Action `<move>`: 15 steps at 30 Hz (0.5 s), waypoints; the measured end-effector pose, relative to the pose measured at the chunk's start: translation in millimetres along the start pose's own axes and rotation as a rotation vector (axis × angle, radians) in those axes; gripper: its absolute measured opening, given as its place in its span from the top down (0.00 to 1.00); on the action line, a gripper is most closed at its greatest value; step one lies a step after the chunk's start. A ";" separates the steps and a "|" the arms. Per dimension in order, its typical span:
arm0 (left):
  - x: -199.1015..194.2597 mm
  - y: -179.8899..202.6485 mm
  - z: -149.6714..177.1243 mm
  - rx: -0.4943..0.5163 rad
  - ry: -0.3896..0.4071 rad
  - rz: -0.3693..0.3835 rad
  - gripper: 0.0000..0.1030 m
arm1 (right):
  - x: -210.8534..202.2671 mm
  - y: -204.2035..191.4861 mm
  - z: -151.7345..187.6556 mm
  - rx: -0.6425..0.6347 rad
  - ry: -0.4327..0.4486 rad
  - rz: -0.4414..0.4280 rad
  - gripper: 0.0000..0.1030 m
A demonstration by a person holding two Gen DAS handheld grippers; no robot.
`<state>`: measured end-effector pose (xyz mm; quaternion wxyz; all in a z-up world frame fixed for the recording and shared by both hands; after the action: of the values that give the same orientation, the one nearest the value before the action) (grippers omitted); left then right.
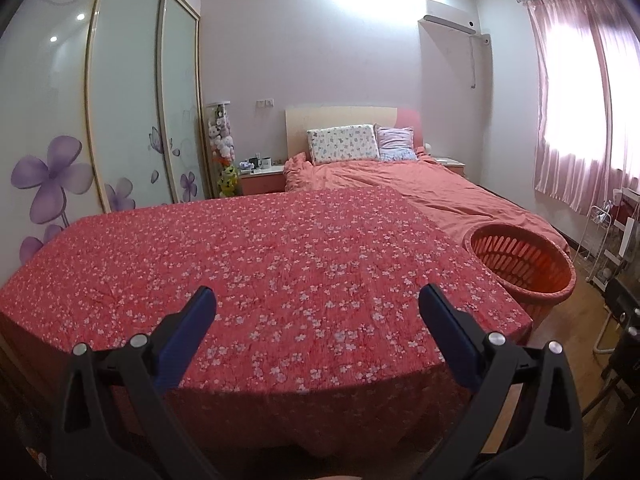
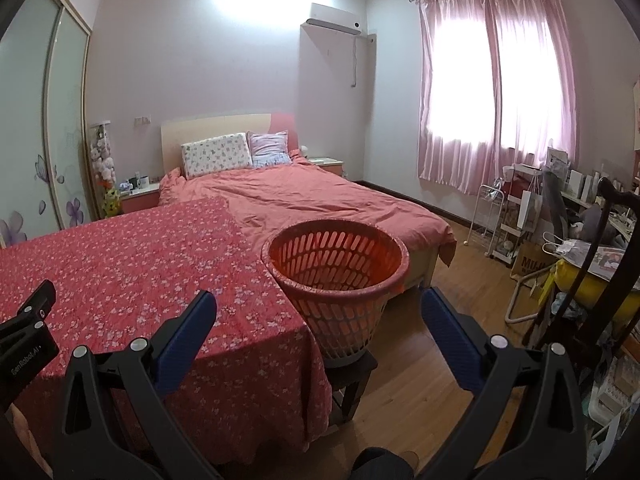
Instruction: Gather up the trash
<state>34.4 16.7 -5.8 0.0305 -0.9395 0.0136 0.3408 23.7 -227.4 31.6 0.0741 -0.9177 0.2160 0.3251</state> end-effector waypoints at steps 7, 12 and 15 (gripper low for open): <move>7.4 1.7 5.6 -0.007 -0.036 0.013 0.04 | 5.2 -2.8 6.9 0.000 -0.033 0.010 0.02; 15.1 2.6 9.8 -0.013 -0.070 0.026 0.04 | 10.9 -2.5 10.2 -0.002 -0.062 0.030 0.02; 19.0 3.3 13.0 -0.019 -0.088 0.034 0.04 | 13.9 -0.8 11.8 -0.001 -0.072 0.033 0.02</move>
<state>40.6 14.2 -28.1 0.0165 -0.9236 0.0249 0.3822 27.1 -228.3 13.7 0.0759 -0.9017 0.2279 0.3594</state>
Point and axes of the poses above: each gripper's, at about its wrist camera, not at the fingertips, and x roughly the way its jaws point, y to its right, z to its underside, the point moved 7 cm from there along x, roughly the way its jaws point, and after that the axes turned 15 degrees about -y, right-handed, at the moved point
